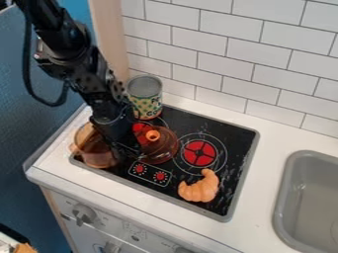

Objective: Move the orange clear pot to the left burner

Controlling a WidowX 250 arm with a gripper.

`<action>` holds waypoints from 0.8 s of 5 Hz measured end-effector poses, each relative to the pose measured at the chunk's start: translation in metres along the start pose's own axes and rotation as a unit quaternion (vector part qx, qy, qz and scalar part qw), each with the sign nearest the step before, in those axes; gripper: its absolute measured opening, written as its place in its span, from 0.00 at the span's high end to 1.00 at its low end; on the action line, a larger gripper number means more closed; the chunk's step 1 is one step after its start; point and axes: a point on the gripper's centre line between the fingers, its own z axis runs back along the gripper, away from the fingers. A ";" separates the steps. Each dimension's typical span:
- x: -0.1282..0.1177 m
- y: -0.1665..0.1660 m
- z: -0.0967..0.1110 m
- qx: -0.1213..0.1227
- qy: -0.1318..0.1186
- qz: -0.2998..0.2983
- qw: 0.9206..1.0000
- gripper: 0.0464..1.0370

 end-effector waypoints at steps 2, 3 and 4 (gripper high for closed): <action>0.004 0.001 -0.004 -0.011 0.008 0.000 1.000 0.74; 0.003 0.004 -0.003 -0.007 0.020 0.004 1.000 0.45; 0.002 -0.002 -0.001 -0.004 0.039 -0.009 0.999 0.15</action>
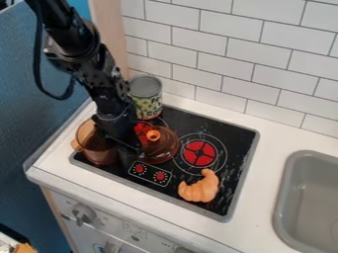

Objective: Move the orange clear pot to the left burner

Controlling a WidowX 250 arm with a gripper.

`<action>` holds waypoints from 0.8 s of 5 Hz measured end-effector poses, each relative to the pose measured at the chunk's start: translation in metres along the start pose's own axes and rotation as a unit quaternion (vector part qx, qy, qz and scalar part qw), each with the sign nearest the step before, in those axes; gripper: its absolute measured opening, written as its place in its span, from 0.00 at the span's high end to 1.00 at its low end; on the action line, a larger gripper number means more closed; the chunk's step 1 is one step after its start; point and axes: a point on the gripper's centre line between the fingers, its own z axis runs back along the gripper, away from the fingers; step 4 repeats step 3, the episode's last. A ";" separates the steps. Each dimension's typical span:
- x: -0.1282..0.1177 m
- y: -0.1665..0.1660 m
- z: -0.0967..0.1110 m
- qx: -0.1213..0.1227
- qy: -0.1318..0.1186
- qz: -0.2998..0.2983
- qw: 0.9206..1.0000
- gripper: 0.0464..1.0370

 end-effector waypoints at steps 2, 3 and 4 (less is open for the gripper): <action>0.007 0.006 0.045 0.030 -0.028 0.018 0.999 0.03; 0.011 0.008 0.070 0.046 -0.047 0.029 0.997 0.03; 0.011 0.008 0.070 0.046 -0.047 0.029 0.997 0.03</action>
